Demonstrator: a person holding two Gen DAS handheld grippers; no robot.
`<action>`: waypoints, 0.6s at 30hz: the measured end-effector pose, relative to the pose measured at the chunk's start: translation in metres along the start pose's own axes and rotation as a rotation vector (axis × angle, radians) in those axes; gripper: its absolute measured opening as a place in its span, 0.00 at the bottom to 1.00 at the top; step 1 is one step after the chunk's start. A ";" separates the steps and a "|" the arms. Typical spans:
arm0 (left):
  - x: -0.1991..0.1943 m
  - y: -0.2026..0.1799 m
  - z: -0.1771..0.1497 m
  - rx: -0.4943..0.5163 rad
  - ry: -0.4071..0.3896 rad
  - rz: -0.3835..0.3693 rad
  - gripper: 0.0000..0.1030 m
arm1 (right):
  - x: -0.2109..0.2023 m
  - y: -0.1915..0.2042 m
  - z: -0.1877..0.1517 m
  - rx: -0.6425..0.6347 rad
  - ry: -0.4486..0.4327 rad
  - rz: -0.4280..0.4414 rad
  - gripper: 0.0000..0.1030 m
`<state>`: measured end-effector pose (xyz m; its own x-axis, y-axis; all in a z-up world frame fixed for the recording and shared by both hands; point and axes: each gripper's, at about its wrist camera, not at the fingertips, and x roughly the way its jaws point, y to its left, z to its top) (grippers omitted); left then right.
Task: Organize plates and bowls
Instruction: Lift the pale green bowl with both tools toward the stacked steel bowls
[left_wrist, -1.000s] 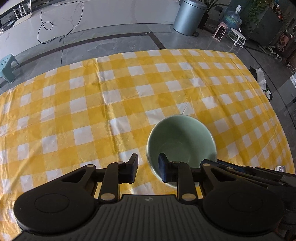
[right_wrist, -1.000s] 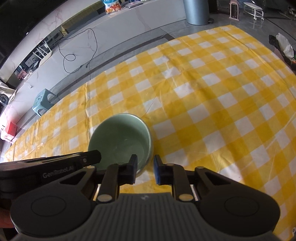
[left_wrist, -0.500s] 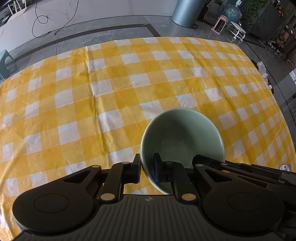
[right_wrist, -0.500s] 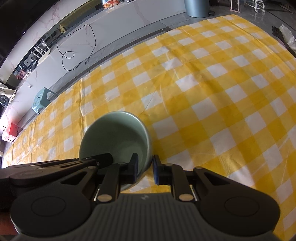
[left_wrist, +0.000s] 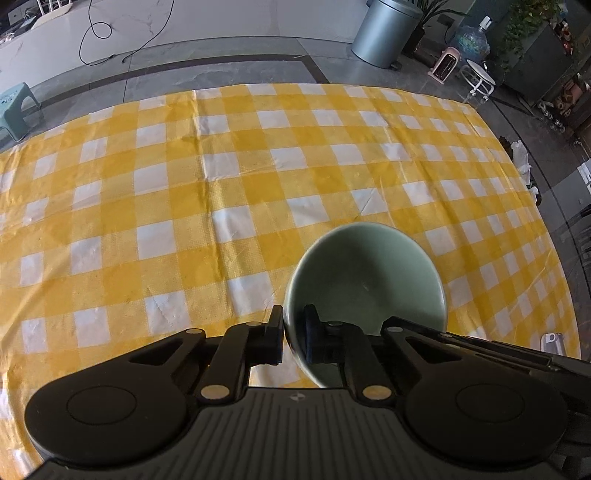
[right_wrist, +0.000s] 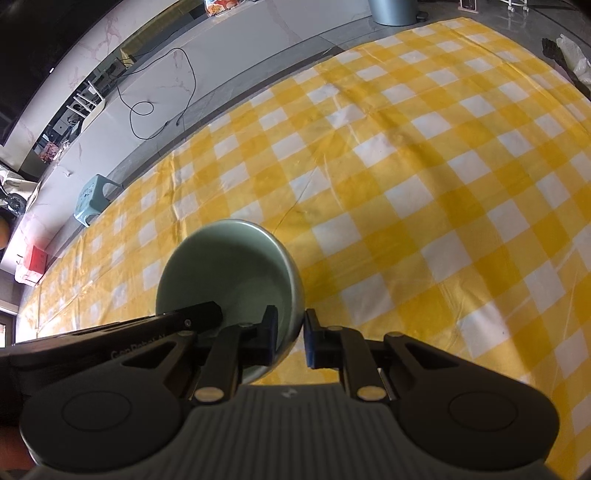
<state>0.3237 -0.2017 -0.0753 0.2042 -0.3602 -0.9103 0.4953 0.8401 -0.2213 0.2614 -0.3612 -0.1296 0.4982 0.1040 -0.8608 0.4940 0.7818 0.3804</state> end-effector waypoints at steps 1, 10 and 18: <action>-0.005 0.000 -0.002 -0.006 -0.004 0.000 0.11 | -0.005 0.002 -0.003 -0.002 -0.004 0.005 0.12; -0.071 -0.002 -0.030 -0.039 -0.065 0.038 0.10 | -0.059 0.028 -0.029 -0.070 -0.019 0.059 0.12; -0.132 -0.001 -0.070 -0.066 -0.108 0.069 0.10 | -0.111 0.049 -0.067 -0.127 -0.046 0.119 0.12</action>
<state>0.2375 -0.1269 0.0203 0.3275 -0.3393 -0.8818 0.4213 0.8878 -0.1852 0.1825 -0.2930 -0.0381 0.5812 0.1746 -0.7948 0.3370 0.8373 0.4304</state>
